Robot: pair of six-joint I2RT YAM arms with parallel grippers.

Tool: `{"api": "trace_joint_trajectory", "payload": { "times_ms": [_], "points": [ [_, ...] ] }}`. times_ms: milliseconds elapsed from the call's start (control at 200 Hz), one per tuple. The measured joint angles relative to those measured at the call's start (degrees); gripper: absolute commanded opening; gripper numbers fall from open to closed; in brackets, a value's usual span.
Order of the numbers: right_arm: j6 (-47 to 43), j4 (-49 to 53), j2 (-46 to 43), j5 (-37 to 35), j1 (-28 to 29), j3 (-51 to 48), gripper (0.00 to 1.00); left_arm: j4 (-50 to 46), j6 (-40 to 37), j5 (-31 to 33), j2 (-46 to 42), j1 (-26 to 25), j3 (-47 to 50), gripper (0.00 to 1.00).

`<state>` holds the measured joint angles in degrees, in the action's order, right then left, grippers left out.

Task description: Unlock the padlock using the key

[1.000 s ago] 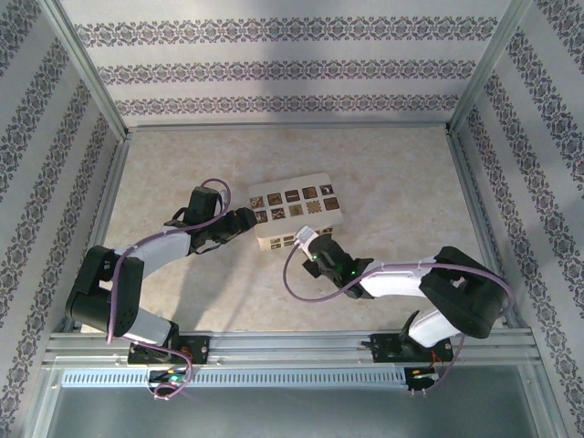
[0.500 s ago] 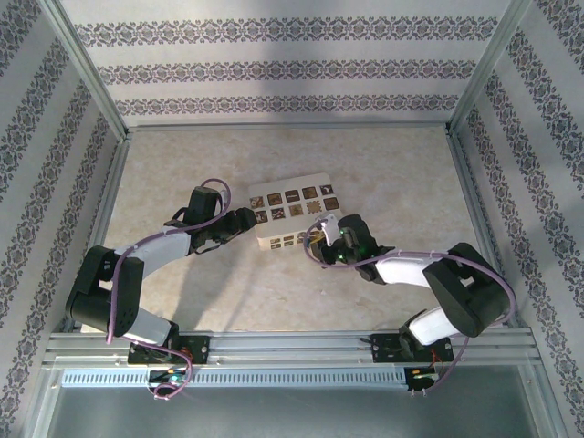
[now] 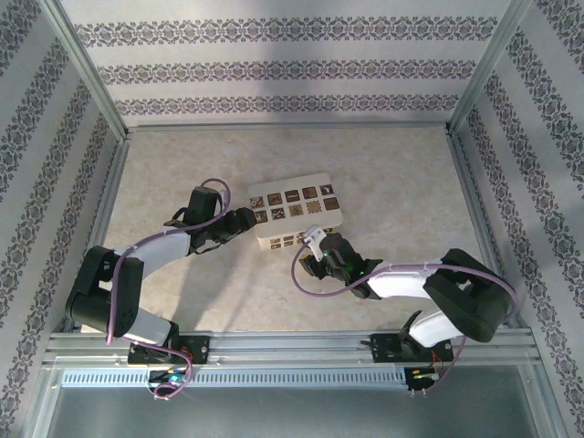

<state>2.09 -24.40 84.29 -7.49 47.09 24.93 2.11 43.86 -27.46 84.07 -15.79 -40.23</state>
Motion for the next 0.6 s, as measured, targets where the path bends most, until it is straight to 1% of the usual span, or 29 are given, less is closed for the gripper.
{"api": "trace_joint_trajectory", "payload": {
  "times_ms": [135, 350, 525, 600],
  "points": [
    [-1.3, -0.8, 3.9, -4.9, 1.6, 2.1, 0.49, 0.0, 0.0, 0.3, 0.0, 0.0, 0.0, 0.67],
    [-3.6, -3.3, 9.2, -9.5, 2.7, 4.5, 0.46, 0.0, 0.2, 0.4, -0.2, 0.0, 0.2, 0.67],
    [-4.5, -5.9, 11.7, -11.3, 2.7, 5.1, 0.38, 0.0, 0.2, 0.5, -0.2, 0.0, 0.2, 0.67],
    [-4.9, -6.3, 11.8, -11.6, 2.7, 5.2, 0.31, 0.0, 0.2, 0.6, -0.2, 0.0, 0.2, 0.67]
  ]
}}
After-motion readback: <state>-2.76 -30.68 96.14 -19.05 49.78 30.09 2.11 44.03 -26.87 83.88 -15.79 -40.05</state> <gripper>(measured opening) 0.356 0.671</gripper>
